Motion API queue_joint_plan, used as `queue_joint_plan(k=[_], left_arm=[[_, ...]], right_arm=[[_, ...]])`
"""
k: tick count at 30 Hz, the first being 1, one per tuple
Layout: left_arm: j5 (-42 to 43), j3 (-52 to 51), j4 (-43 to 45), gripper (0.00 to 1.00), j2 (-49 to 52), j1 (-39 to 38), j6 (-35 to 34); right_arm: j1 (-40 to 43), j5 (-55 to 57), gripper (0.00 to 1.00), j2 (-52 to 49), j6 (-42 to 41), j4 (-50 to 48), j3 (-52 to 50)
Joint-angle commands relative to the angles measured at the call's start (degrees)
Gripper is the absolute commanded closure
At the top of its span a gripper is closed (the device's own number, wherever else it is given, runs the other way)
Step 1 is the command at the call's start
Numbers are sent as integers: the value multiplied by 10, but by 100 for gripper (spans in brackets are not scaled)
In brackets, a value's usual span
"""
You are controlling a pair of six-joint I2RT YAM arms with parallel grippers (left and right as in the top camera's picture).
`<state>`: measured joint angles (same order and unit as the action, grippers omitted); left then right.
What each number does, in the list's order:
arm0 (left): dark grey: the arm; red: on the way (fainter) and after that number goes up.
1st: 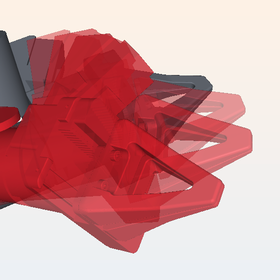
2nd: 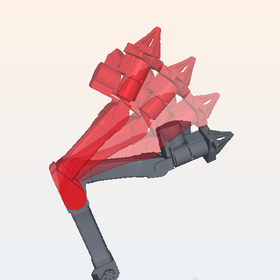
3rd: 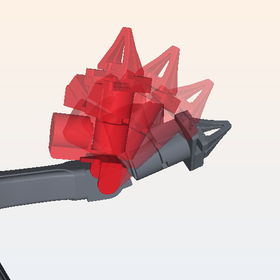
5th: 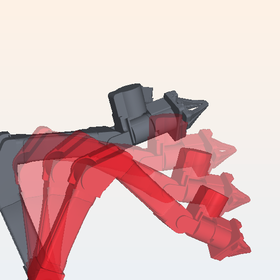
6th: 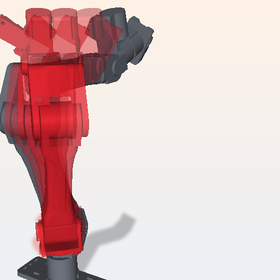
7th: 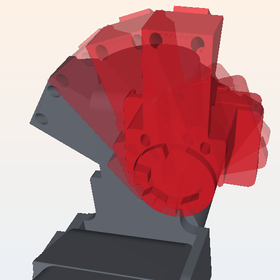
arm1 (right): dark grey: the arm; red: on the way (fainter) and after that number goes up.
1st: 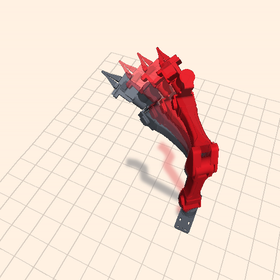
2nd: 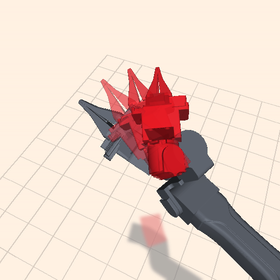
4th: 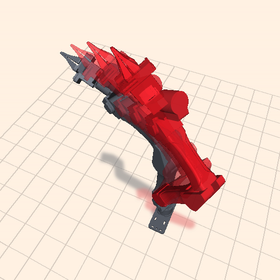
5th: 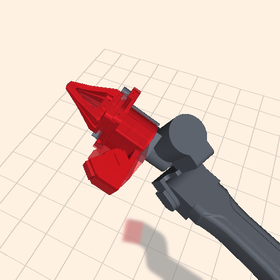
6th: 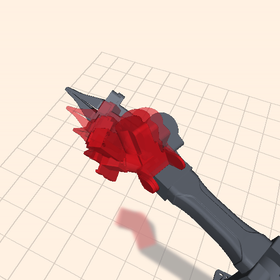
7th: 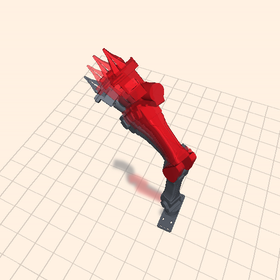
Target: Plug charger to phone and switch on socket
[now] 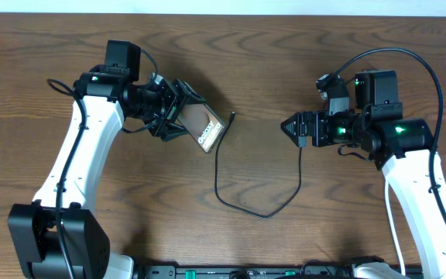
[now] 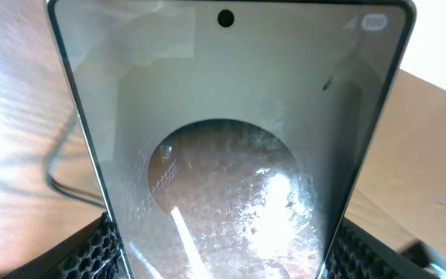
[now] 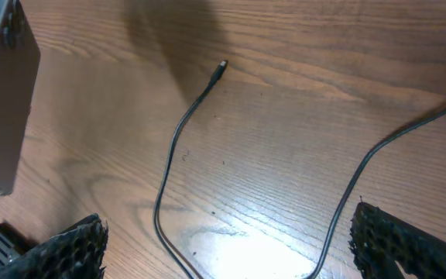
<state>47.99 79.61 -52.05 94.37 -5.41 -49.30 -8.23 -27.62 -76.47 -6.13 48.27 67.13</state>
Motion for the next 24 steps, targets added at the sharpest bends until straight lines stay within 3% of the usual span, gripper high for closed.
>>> queue_joint_plan(k=[1, 8, 24], left_arm=[[87, 13, 2, 33, -16, 0, -79], [152, 13, 2, 33, -16, 8, -158], [251, 13, 3, 33, -16, 54, -201]], right_arm=[[-4, 5, 3, -2, -9, -1, 9], [-4, 7, 4, -3, -20, -1, 9], [-4, 20, 5, -4, -48, -1, 9]])
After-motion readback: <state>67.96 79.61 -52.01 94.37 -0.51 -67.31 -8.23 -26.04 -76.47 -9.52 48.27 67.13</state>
